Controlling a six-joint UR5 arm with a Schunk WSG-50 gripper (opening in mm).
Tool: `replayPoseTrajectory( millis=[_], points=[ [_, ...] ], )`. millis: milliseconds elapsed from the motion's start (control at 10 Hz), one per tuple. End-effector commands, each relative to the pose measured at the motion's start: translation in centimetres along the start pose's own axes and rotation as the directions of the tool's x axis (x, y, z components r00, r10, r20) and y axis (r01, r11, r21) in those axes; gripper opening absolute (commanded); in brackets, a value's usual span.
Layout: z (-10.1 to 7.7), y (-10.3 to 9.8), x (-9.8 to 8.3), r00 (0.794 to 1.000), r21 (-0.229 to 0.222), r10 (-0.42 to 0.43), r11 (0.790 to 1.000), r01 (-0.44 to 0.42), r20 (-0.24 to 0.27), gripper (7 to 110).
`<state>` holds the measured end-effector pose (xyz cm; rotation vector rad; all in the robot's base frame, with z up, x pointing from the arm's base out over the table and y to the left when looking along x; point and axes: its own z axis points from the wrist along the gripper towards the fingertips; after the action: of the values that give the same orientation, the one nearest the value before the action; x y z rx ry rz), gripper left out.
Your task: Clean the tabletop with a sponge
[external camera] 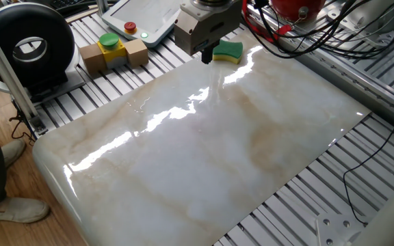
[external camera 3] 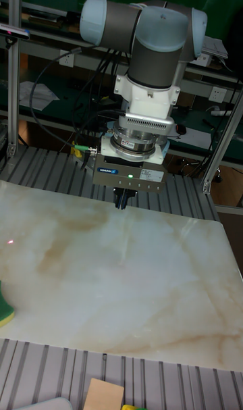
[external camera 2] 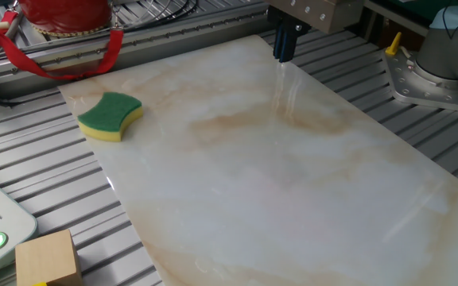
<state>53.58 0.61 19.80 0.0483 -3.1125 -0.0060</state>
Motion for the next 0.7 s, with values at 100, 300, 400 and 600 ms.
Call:
replayPoseTrajectory(
  millis=[100, 300, 400, 600],
  points=[
    [-0.1, 0.6, -0.1, 1.0, -0.024, 0.001, 1.0, -0.001, 0.003, 7],
    [-0.2, 0.1, 1.1, 0.999, -0.004, -0.012, 1.0, 0.012, -0.044, 7],
    [-0.2, 0.8, 1.1, 0.999, -0.031, -0.005, 1.0, 0.004, -0.045, 7],
    [-0.2, 1.3, 1.0, 0.999, -0.05, -0.009, 0.999, 0.007, -0.039, 7]
  ],
)
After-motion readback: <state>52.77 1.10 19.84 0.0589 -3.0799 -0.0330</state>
